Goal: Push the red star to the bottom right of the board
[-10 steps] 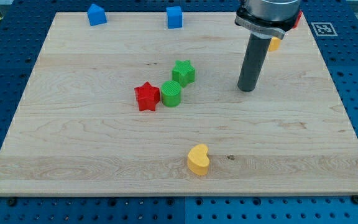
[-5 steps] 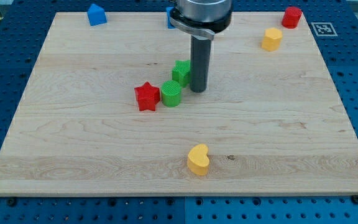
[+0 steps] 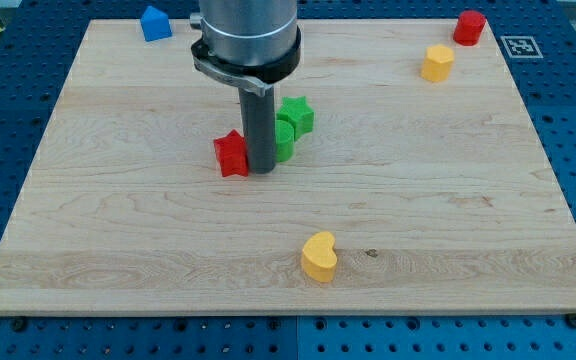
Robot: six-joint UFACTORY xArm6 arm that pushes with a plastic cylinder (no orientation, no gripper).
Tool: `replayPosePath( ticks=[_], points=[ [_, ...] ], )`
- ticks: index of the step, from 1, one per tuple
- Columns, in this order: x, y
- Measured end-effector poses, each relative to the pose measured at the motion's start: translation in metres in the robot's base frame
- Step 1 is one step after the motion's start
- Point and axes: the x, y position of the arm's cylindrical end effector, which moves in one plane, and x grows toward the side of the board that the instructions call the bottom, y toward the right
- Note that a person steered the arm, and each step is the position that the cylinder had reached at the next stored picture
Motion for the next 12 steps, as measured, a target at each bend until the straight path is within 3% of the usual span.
replayPosePath(
  ticks=[2, 4, 5, 7, 10, 12],
  points=[
    [-0.031, -0.006],
    [-0.059, -0.059],
    [-0.04, -0.08],
    [-0.028, -0.044],
    [0.022, -0.04],
    [0.028, 0.018]
  ],
)
